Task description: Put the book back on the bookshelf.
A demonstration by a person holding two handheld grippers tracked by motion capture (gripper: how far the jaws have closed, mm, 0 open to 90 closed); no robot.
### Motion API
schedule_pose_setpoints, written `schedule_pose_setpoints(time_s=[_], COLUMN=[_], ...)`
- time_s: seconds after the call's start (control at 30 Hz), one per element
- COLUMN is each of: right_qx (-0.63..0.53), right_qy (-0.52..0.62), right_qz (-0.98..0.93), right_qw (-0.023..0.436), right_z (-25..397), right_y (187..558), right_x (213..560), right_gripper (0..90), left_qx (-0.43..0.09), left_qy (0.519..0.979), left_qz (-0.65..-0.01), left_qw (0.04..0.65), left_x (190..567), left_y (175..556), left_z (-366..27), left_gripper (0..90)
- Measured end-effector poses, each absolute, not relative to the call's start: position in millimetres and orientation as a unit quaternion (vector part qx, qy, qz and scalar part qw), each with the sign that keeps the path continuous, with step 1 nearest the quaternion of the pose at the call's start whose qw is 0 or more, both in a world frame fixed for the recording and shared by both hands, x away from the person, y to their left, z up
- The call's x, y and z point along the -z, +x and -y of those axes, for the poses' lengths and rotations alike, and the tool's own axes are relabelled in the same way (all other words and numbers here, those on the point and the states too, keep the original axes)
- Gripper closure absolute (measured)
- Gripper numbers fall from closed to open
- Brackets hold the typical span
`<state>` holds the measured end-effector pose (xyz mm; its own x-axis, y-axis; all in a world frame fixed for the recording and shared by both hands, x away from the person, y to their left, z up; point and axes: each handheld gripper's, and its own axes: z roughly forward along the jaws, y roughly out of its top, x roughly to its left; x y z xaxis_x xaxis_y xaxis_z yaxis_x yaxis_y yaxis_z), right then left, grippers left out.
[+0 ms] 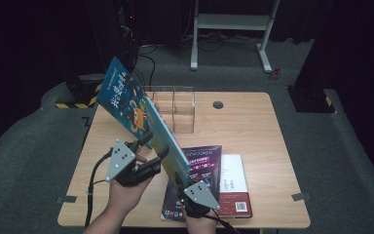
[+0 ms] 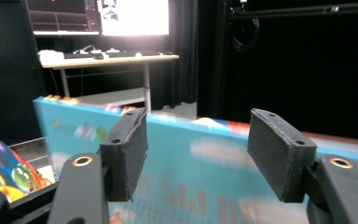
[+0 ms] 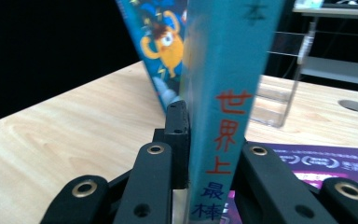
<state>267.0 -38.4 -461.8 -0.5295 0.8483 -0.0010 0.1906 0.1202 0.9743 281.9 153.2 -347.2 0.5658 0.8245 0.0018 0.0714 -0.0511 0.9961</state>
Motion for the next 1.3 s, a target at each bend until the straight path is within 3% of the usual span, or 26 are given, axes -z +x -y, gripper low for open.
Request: schedule_pose_setpoints(time_s=[0.27,0.73,1.3], right_qx=[-0.549,-0.549,-0.542], right_qy=[0.403,0.394,0.38], right_qz=[-0.666,-0.66,-0.671], right_qw=[0.304,0.328,0.335], right_z=[41,24,21], right_y=[273,280,276], right_x=[463,466,467], right_gripper=[80.0,80.7,77.7], left_qx=[-0.266,-0.278,-0.286], left_qy=[0.685,0.681,0.685], left_qz=[-0.336,-0.344,-0.364], left_qw=[0.59,0.584,0.563], left_x=[365,358,360], left_y=[272,265,268], left_z=[-124,-109,-112], left_gripper=[28.2,26.3,44.8])
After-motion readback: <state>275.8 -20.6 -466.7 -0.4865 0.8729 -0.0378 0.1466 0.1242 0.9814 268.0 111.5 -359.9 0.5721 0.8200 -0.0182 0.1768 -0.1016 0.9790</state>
